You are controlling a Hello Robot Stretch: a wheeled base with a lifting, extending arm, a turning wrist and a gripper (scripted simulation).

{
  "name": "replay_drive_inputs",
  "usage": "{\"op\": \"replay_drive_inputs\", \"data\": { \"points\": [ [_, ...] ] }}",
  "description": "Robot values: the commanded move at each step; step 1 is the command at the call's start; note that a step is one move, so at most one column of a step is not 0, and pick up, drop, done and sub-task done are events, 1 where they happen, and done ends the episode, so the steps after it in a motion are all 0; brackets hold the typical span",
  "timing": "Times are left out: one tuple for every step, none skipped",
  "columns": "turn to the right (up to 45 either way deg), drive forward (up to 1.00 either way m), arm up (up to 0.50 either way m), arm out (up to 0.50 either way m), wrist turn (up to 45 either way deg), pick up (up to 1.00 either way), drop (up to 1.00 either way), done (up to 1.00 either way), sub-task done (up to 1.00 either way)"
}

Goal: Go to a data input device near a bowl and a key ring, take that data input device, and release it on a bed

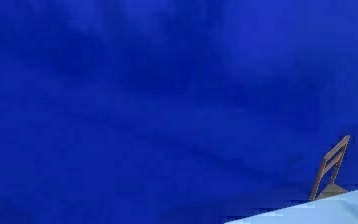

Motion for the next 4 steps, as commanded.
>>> {"op": "replay_drive_inputs", "data": {
  "points": [
    [0.0, 0.00, 0.00, 0.00, 45.0, 0.00, 0.00, 0.00, 0.00],
    [0.0, 0.00, 0.00, 0.00, 15.0, 0.00, 0.00, 0.00, 0.00],
    [0.0, 0.00, -0.20, 0.00, 0.0, 0.00, 0.00, 0.00, 0.00],
    [0.0, 0.00, 0.00, 0.00, 0.0, 1.00, 0.00, 0.00, 0.00]
  ]
}}
